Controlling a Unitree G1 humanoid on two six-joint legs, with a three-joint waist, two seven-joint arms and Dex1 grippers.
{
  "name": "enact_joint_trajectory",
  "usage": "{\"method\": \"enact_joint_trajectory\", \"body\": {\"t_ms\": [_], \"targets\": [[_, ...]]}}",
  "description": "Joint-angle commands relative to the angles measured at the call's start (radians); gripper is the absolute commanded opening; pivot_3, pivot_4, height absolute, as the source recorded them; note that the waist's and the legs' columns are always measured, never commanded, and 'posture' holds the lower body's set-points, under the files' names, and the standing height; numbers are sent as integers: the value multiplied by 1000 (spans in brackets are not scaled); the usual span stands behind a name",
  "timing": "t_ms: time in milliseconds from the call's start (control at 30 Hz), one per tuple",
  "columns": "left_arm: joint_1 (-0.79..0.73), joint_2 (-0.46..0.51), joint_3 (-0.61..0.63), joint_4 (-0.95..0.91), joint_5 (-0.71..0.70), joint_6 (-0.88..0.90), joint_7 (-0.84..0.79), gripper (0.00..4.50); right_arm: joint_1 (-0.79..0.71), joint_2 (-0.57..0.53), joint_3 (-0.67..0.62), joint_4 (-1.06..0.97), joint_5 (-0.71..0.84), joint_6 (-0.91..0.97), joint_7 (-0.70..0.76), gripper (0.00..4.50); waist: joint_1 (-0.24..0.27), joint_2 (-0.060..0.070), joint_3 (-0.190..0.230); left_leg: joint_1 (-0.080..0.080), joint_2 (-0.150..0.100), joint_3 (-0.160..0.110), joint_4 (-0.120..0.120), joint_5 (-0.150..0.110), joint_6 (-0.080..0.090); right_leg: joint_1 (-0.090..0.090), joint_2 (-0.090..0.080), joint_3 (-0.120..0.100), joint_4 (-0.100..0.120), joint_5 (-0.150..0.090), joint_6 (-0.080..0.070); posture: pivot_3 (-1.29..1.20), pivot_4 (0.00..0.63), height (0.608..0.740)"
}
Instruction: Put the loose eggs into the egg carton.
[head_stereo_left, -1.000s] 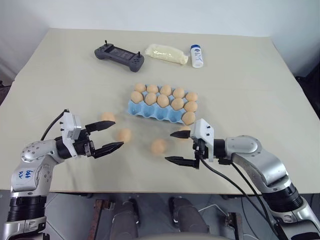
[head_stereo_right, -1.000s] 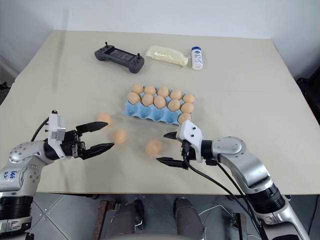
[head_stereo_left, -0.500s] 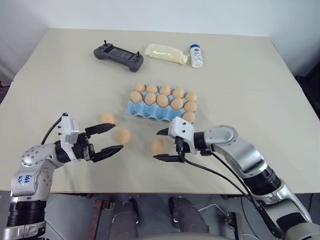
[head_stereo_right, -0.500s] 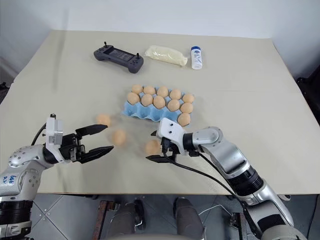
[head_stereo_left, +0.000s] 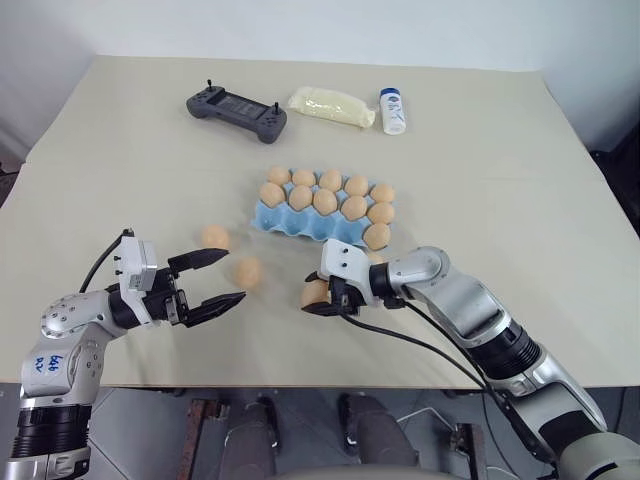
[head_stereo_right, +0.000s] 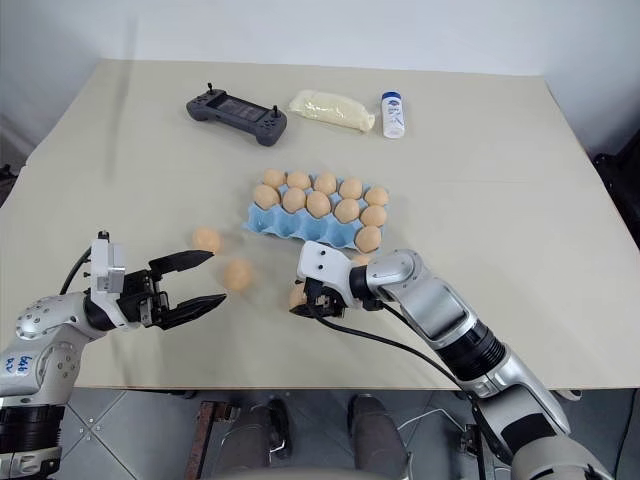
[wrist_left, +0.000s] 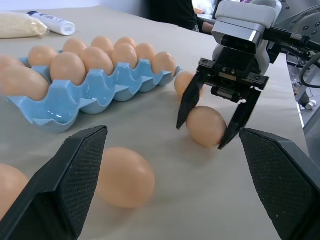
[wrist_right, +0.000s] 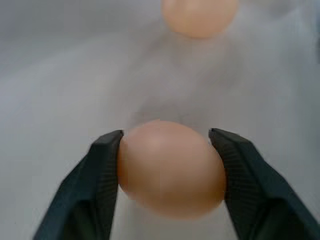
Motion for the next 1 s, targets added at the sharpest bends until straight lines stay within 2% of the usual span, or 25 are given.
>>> {"method": "enact_joint_trajectory", "body": {"t_ms": [33,133,367,500,700,900,1000], "targets": [[-16,-2,11,-10,-3,-20,4,4500,-22,15,-29,-31,7,1,-2,2267,0,0,0,0,0,0,0,0,0,0,0,0,0,0,0,0,150,740],[-21,-3,9,-5,-3,-22,1,4500,-36,20,-55,-57,22,16,-3,2263,0,0,0,0,0,0,0,0,0,0,0,0,0,0,0,0,150,740],[-37,-2,6,20,-7,-30,-33,4500,-115,42,-229,-52,73,61,-84,2242,0,0,0,0,0,2,0,-1,-1,-1,-1,-2,0,1,1,0,150,740],[-39,6,0,38,6,-45,-53,4500,-137,8,-273,21,39,34,-113,2242,2,0,0,-1,0,3,-1,-3,0,-2,-16,-26,0,2,2,0,150,740],[-54,-5,-18,60,31,-70,-54,4500,-174,7,-282,200,-22,-80,-152,2242,1,1,0,-1,1,9,0,-3,5,-3,-26,-51,0,4,5,0,150,740],[-67,-4,-21,72,33,-79,-49,4500,-181,29,-265,249,-28,-117,-137,2242,2,1,1,-1,0,13,3,-5,6,-7,-31,-67,7,5,6,0,150,740],[-69,-2,-17,72,32,-81,-45,4500,-170,34,-262,220,-10,-107,-111,3270,2,1,1,-1,0,15,4,-5,7,-8,-33,-74,8,5,6,0,150,740]]}}
